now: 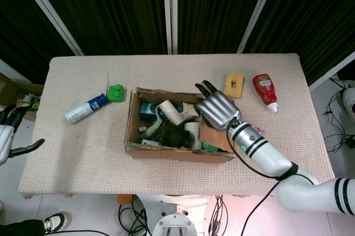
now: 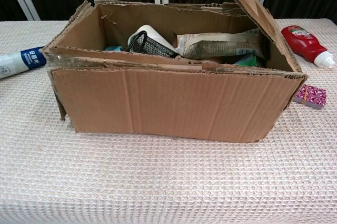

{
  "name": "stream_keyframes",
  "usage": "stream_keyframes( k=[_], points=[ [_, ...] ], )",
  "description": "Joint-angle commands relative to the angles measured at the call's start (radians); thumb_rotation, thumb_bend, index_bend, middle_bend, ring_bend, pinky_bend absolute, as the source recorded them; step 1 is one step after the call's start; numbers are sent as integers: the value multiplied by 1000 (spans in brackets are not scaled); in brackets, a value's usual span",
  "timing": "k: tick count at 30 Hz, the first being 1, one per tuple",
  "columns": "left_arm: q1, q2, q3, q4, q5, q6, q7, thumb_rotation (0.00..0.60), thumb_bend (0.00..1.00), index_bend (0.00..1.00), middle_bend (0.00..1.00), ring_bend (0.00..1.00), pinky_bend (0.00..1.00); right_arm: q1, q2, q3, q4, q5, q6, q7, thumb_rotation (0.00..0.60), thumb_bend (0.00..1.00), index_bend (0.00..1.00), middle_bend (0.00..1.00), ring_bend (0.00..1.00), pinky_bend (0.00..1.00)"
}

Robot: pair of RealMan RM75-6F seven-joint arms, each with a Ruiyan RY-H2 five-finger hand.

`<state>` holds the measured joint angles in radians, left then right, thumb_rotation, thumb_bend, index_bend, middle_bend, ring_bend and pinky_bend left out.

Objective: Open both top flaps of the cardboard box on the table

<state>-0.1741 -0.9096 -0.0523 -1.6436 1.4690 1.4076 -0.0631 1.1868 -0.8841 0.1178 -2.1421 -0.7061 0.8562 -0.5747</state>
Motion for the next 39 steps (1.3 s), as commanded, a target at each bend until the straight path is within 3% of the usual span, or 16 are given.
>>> stream_keyframes(
  k=[1, 20, 30, 39],
  points=[
    [-10, 3, -6, -22, -6, -13, 25, 0, 17, 110, 157, 71, 186, -56, 68, 20, -26, -59, -48, 96, 557, 880, 587, 424, 0, 0],
    [-46, 16, -23, -127, -40, -64, 152, 0, 18, 110, 156, 71, 186, -269, 261, 86, -29, -407, -112, 452, 553, 826, 435, 403, 0, 0],
    [-52, 16, -22, -153, -40, -70, 182, 0, 18, 110, 156, 71, 187, -393, 357, 117, -47, -583, -58, 661, 554, 778, 322, 416, 0, 0],
    [-56, 17, -20, -173, -35, -72, 203, 0, 18, 110, 156, 72, 186, -479, 423, 121, -36, -698, -7, 766, 555, 778, 269, 505, 6, 0]
  ],
)
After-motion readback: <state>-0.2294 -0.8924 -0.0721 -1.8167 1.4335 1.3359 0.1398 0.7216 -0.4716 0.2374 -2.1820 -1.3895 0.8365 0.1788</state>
